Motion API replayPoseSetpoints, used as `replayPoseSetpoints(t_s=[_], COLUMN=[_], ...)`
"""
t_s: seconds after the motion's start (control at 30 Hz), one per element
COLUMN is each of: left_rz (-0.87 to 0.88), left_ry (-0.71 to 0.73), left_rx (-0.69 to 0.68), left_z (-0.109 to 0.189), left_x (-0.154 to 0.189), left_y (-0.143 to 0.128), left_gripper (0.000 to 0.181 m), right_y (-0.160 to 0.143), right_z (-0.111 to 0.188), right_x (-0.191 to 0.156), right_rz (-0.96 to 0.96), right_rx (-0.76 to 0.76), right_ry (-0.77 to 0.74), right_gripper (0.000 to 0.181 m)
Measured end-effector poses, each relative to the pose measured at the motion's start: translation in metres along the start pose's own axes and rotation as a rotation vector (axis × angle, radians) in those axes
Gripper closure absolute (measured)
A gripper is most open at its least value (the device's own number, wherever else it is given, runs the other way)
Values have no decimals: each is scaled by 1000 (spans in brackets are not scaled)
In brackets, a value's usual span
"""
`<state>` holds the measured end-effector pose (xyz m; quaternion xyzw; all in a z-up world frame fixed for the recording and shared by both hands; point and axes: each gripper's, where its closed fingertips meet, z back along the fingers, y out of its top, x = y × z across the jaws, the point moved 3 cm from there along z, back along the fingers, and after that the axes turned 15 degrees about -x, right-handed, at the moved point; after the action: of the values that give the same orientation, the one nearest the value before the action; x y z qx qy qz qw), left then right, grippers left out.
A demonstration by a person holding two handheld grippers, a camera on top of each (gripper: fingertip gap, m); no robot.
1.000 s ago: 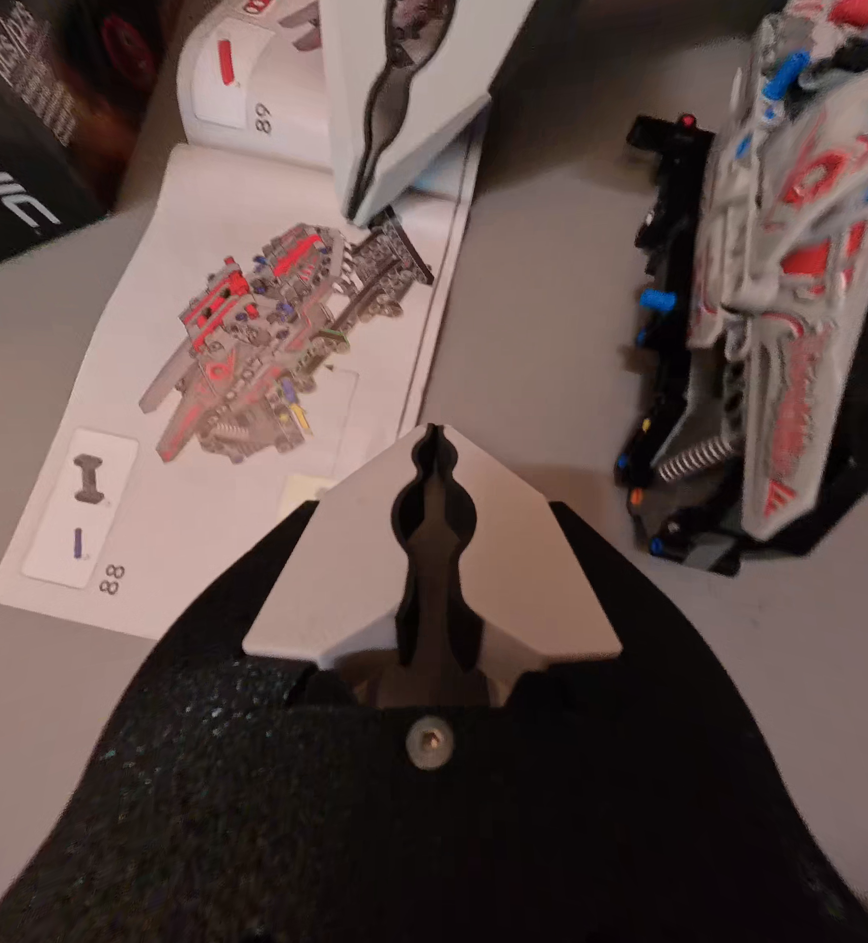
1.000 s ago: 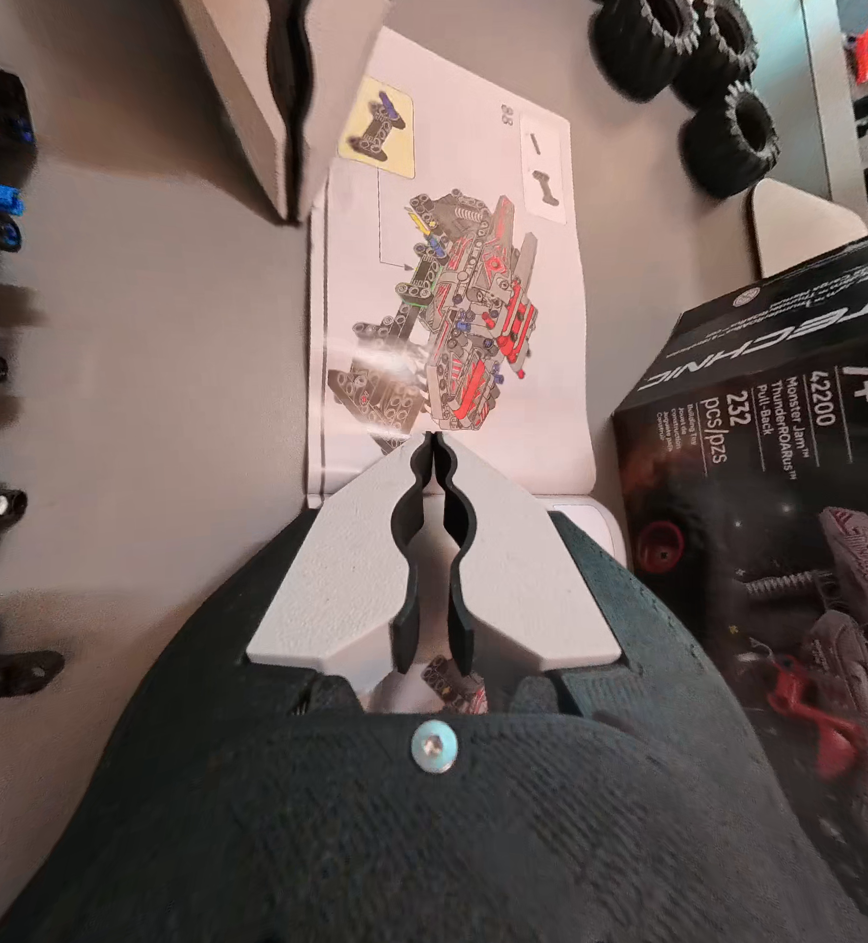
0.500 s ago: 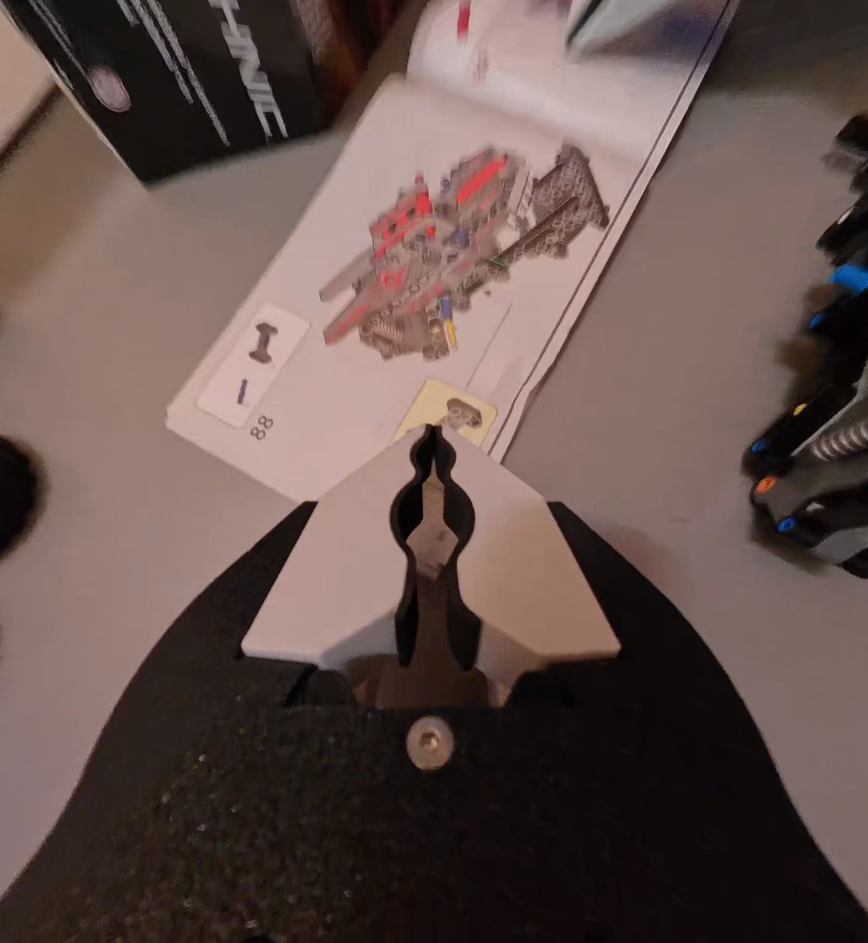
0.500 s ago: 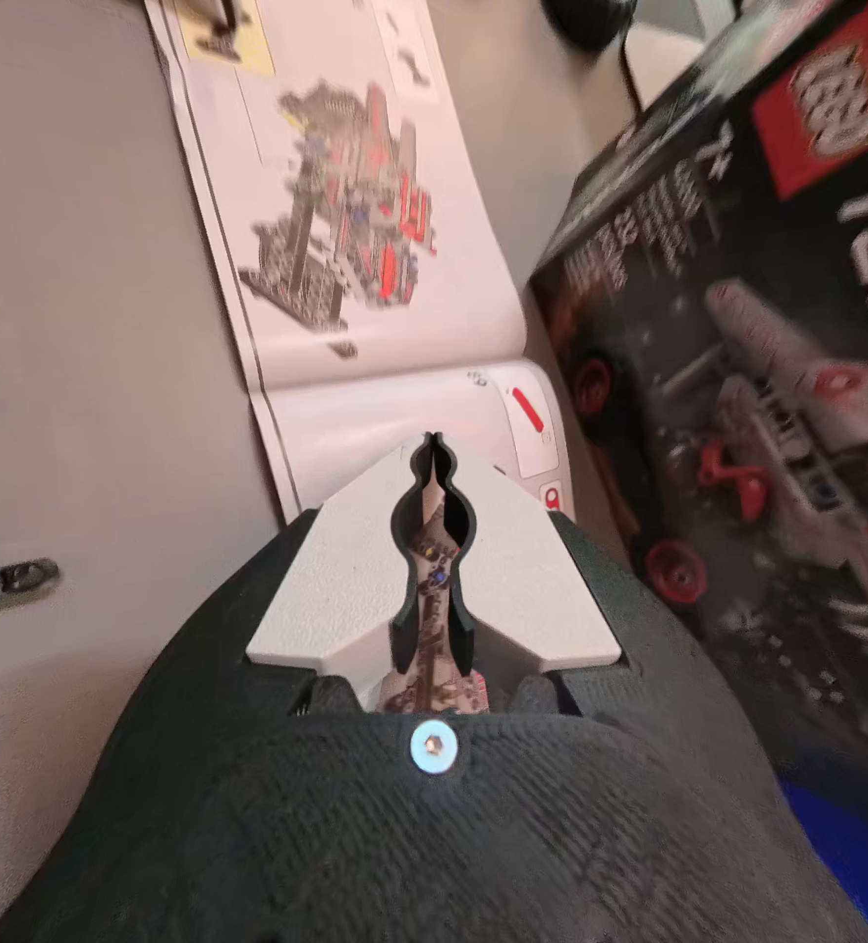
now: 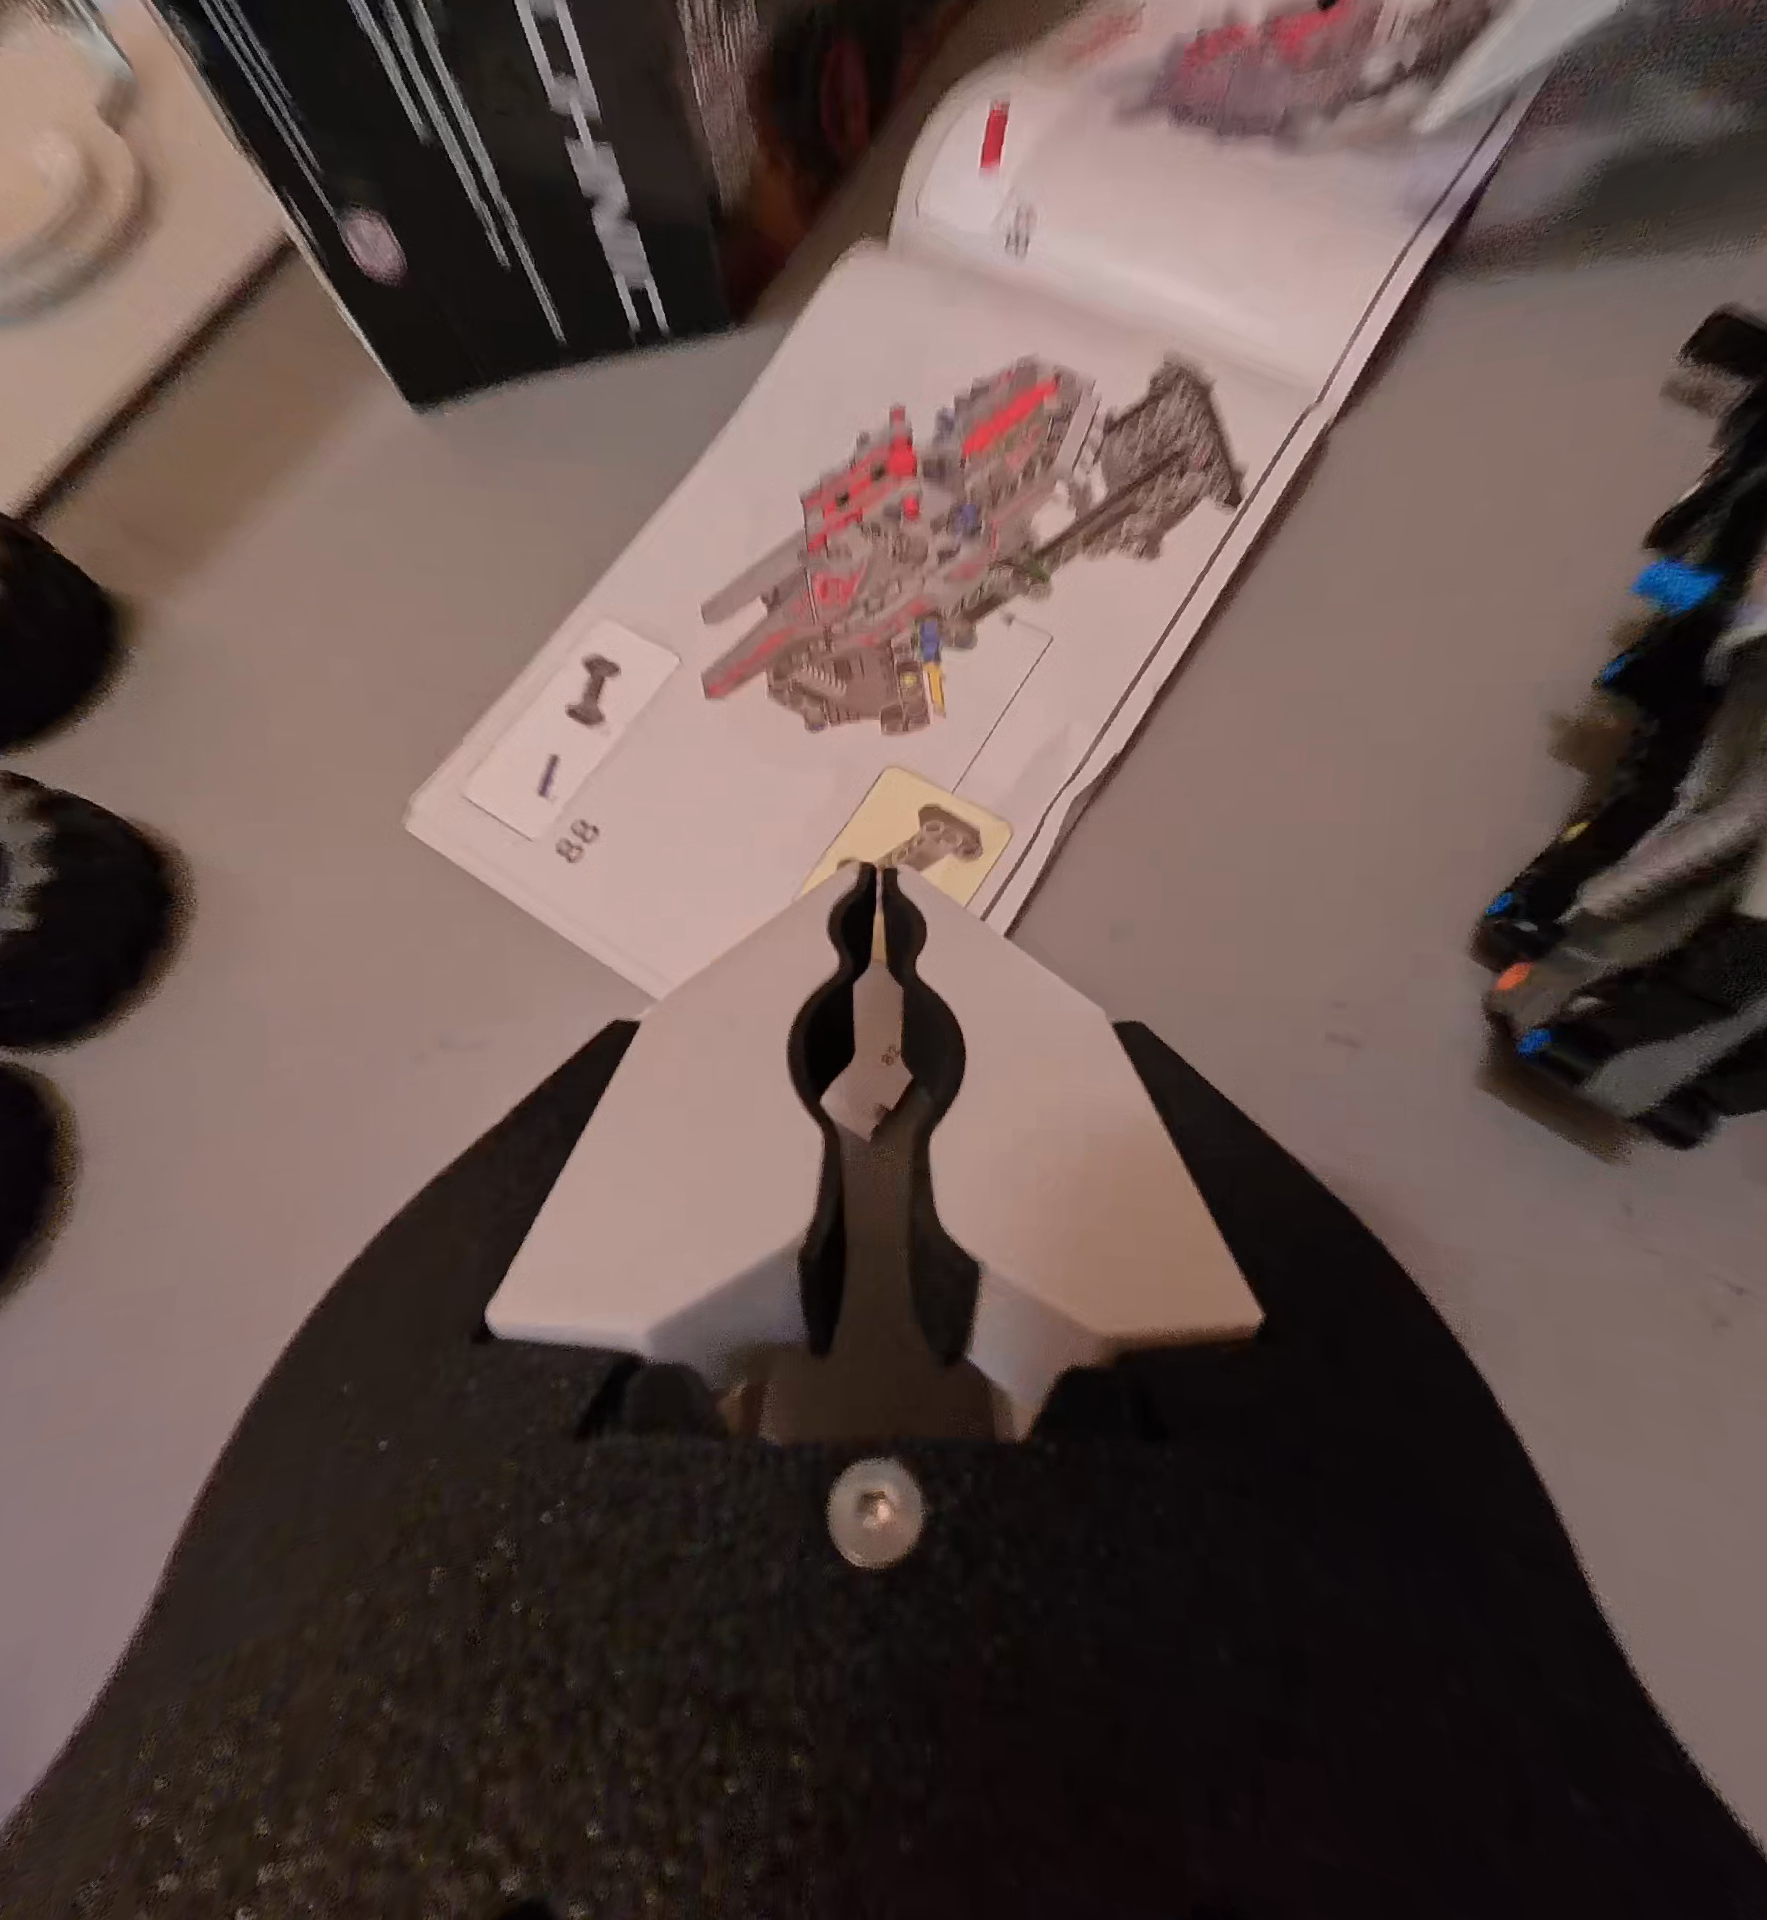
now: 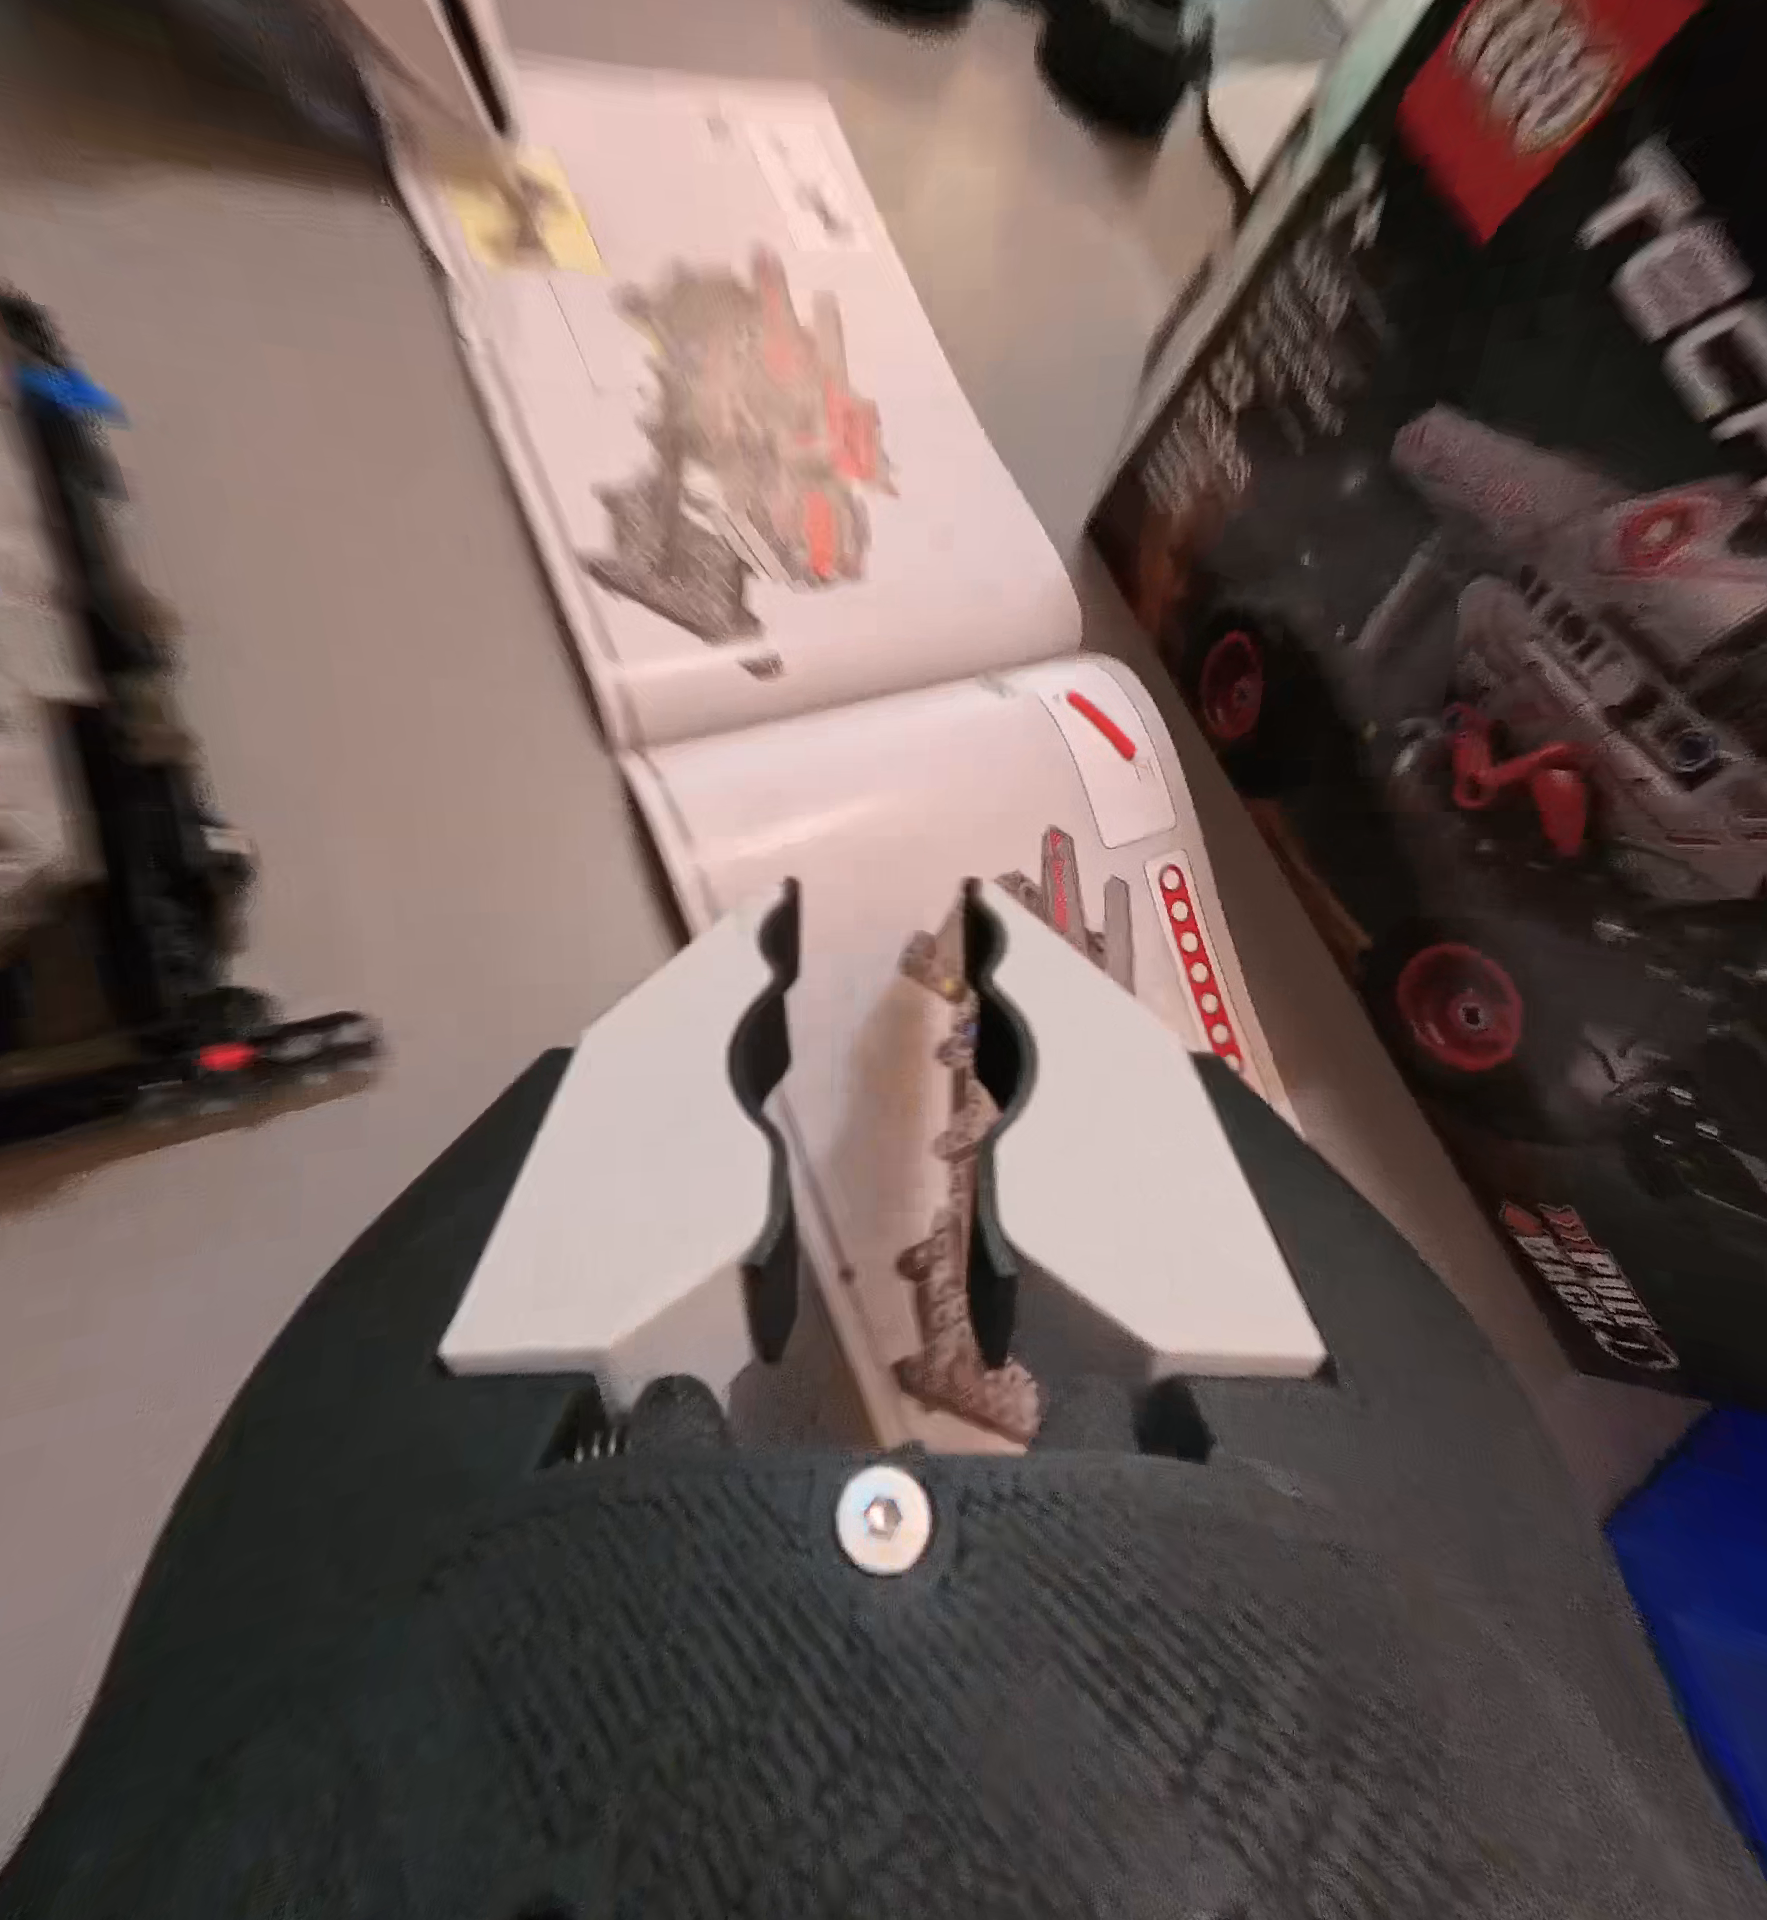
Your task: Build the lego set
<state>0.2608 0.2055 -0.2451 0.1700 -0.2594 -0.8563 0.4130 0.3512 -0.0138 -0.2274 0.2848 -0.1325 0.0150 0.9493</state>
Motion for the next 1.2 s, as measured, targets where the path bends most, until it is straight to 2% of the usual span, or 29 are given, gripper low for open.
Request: replayPoseSetpoints(t_s=[0.03, 0.13, 0.2, 0.27, 0.37, 0.4, 0.47, 0.5, 0.53, 0.57, 0.6, 0.7, 0.83, 0.93, 1.0, 1.03, 1.1, 1.13, 1.2], left_rz=[-2, 39, 68, 162, 372, 417, 527, 576, 605, 621, 605, 600, 488, 422, 417, 434, 452, 447, 417], left_ry=[7, 58, 140, 288, 497, 481, 362, 351, 411, 511, 560, 636, 761, 783, 713, 657, 554, 502, 370], left_rx=[50, 159, 215, 235, 156, 113, 44, 46, 64, 73, 90, 152, 170, 188, 237, 285, 377, 370, 175], left_z=[11, 55, 93, 133, 179, 181, 165, 157, 155, 157, 158, 150, 141, 137, 141, 149, 177, 188, 185], left_x=[2, -1, -13, -43, -93, -98, -96, -96, -101, -106, -104, -92, -70, -63, -63, -65, -77, -87, -114], left_y=[5, 12, 10, -5, -53, -68, -92, -98, -103, -108, -107, -96, -77, -68, -66, -64, -61, -62, -74], left_gripper=[181, 181, 177, 172, 148, 139, 129, 121, 137, 168, 173, 175, 176, 180, 174, 170, 171, 172, 173], right_y=[5, 22, 32, 36, 31, 30, 29, 30, 31, 31, 31, 32, 33, 34, 35, 34, 31, 29, 26], right_z=[16, 70, 94, 100, 91, 88, 85, 84, 83, 82, 80, 76, 73, 73, 74, 75, 79, 82, 87], right_x=[-7, -42, -59, -73, -83, -83, -82, -80, -77, -73, -69, -61, -55, -49, -45, -42, -38, -36, -28], right_rz=[-17, -20, 17, 28, 50, 48, 15, -8, -26, -40, -53, -68, -66, -79, -94, -101, -113, -116, -125], right_rx=[58, 201, 261, 253, 176, 171, 176, 186, 197, 204, 200, 176, 135, 138, 147, 155, 155, 156, 170], right_ry=[66, 315, 340, 343, 278, 251, 246, 245, 237, 223, 206, 172, 140, 122, 107, 99, 87, 72, 34], right_gripper=[140, 115, 104, 101, 96, 97, 99, 100, 101, 103, 104, 105, 106, 107, 107, 107, 108, 108, 108])
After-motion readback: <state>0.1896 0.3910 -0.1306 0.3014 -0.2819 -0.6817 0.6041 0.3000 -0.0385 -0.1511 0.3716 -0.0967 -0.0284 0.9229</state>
